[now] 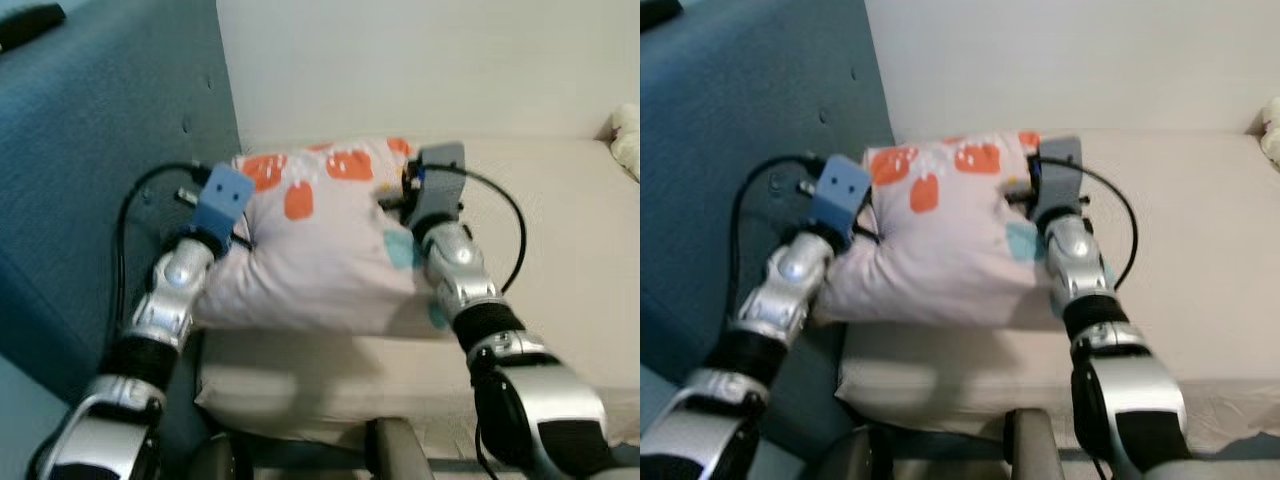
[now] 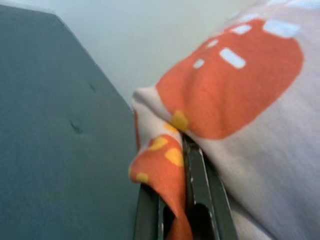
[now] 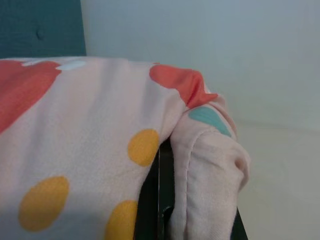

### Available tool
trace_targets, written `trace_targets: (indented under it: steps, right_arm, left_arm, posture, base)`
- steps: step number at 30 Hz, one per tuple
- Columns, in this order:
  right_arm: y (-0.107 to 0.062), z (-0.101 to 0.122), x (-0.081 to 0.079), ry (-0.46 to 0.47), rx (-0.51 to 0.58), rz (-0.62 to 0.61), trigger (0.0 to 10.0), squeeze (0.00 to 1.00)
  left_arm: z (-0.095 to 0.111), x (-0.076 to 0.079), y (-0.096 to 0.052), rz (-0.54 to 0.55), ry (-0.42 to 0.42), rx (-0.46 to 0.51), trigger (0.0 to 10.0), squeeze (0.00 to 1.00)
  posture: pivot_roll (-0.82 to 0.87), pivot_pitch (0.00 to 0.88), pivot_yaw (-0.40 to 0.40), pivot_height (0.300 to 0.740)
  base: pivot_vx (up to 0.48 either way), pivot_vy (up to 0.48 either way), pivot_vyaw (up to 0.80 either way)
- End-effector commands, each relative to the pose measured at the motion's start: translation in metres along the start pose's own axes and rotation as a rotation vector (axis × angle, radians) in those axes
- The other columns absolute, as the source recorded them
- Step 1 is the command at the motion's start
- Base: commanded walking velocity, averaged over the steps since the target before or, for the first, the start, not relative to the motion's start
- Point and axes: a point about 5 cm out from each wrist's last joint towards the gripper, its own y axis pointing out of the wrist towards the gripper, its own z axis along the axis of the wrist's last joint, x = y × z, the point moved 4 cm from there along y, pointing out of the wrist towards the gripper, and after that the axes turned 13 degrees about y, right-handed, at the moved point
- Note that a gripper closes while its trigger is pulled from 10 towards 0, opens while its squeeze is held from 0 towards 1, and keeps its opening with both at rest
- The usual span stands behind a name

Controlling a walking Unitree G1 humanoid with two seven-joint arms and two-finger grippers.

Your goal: Clean up the room

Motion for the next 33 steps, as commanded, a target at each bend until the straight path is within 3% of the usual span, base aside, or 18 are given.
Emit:
trace_targets:
  steps: [1, 3, 4, 5, 6, 8, 9, 10, 11, 13, 16, 18, 21, 23, 25, 27, 30, 33]
  right_arm:
    - [0.003, 0.008, -0.007, -0.04, 0.031, 0.037, 10.0, 0.0]
    - [0.006, 0.014, -0.009, -0.059, 0.039, 0.041, 10.0, 0.0]
    - [0.008, 0.016, -0.012, -0.068, 0.044, 0.043, 10.0, 0.0]
    - [0.008, 0.016, -0.012, -0.068, 0.044, 0.043, 10.0, 0.0]
    - [0.009, 0.016, -0.016, -0.069, 0.045, 0.05, 10.0, 0.0]
    - [0.009, 0.016, -0.016, -0.069, 0.045, 0.05, 10.0, 0.0]
    - [0.009, 0.014, -0.02, -0.066, 0.04, 0.063, 10.0, 0.0]
    - [0.007, 0.006, -0.024, -0.056, 0.017, 0.074, 10.0, 0.0]
    - [0.007, 0.006, -0.024, -0.056, 0.017, 0.074, 10.0, 0.0]
    - [0.0, -0.02, -0.029, -0.034, -0.063, 0.088, 10.0, 0.0]
    - [-0.007, -0.038, -0.03, -0.034, -0.119, 0.087, 10.0, 0.0]
    - [-0.023, -0.074, -0.029, -0.06, -0.249, 0.077, 10.0, 0.0]
    - [-0.032, -0.09, -0.028, -0.069, -0.302, 0.069, 10.0, 0.0]
    - [-0.049, -0.116, -0.02, -0.066, -0.39, 0.031, 10.0, 0.0]
    - [-0.057, -0.126, -0.015, -0.057, -0.429, 0.006, 10.0, 0.0]
    - [-0.057, -0.126, -0.015, -0.057, -0.429, 0.006, 10.0, 0.0]
    - [-0.069, -0.143, -0.009, -0.072, -0.509, -0.025, 10.0, 0.0]
    - [-0.072, -0.146, -0.006, -0.089, -0.53, -0.031, 10.0, 0.0]
  left_arm:
    - [0.008, -0.007, 0.002, 0.018, 0.046, 0.047, 10.0, 0.0]
    - [0.01, -0.013, 0.006, 0.017, 0.096, 0.056, 10.0, 0.0]
    - [0.013, -0.019, 0.01, 0.026, 0.177, 0.07, 10.0, 0.0]
    - [0.013, -0.019, 0.01, 0.026, 0.177, 0.07, 10.0, 0.0]
    - [0.016, -0.024, 0.013, 0.033, 0.243, 0.085, 10.0, 0.0]
    - [0.016, -0.024, 0.013, 0.033, 0.243, 0.085, 10.0, 0.0]
    - [0.018, -0.029, 0.015, 0.052, 0.3, 0.091, 10.0, 0.0]
    - [0.019, -0.034, 0.017, 0.068, 0.354, 0.096, 10.0, 0.0]
    - [0.019, -0.034, 0.017, 0.068, 0.354, 0.096, 10.0, 0.0]
    - [0.016, -0.043, 0.018, 0.107, 0.415, 0.086, 10.0, 0.0]
    - [0.013, -0.04, 0.016, 0.104, 0.445, 0.083, 10.0, 0.0]
    - [-0.001, -0.022, 0.008, 0.056, 0.49, 0.062, 10.0, 0.0]
    - [-0.007, -0.01, 0.004, 0.028, 0.507, 0.05, 10.0, 0.0]
    - [-0.018, 0.025, -0.006, -0.044, 0.553, 0.04, 10.0, 0.0]
    - [-0.023, 0.043, -0.012, -0.082, 0.596, 0.033, 10.0, 0.0]
    - [-0.023, 0.043, -0.012, -0.082, 0.596, 0.033, 10.0, 0.0]
    - [-0.038, 0.054, -0.016, -0.113, 0.636, -0.043, 10.0, 0.0]
    - [-0.049, 0.046, -0.018, -0.079, 0.645, -0.103, 10.0, 0.0]
  posture:
    - [-0.02, 0.205, 0.008, 0.598]
    - [-0.01, 0.208, 0.007, 0.598]
    - [0.0, 0.217, 0.007, 0.598]
    - [0.0, 0.217, 0.007, 0.598]
    - [0.0, 0.22, 0.007, 0.598]
    - [0.0, 0.22, 0.007, 0.598]
    - [0.0, 0.222, 0.007, 0.598]
    - [0.0, 0.228, 0.006, 0.598]
    - [0.0, 0.228, 0.006, 0.598]
    - [0.01, 0.23, 0.005, 0.598]
    - [0.01, 0.233, 0.005, 0.598]
    - [0.02, 0.242, 0.012, 0.598]
    - [0.02, 0.246, 0.014, 0.598]
    - [0.02, 0.26, 0.019, 0.598]
    - [0.03, 0.268, 0.022, 0.598]
    - [0.03, 0.268, 0.022, 0.598]
    - [0.04, 0.312, 0.031, 0.598]
    - [0.04, 0.342, 0.028, 0.598]
  base:
    - [0.0, 0.0, 0.0]
    - [0.0, 0.0, 0.0]
    - [0.0, 0.0, 0.0]
    - [0.0, 0.0, 0.0]
    - [0.0, 0.0, 0.0]
    - [0.0, 0.0, 0.0]
    - [0.0, 0.0, 0.0]
    - [0.0, 0.0, 0.0]
    - [0.0, 0.0, 0.0]
    - [0.0, 0.0, 0.0]
    - [0.0, 0.0, 0.0]
    - [0.0, 0.0, 0.0]
    - [0.0, 0.0, 0.0]
    - [0.0, 0.0, 0.0]
    - [0.0, 0.0, 0.0]
    - [0.0, 0.0, 0.0]
    - [0.0, 0.0, 0.0]
    - [0.0, 0.0, 0.0]
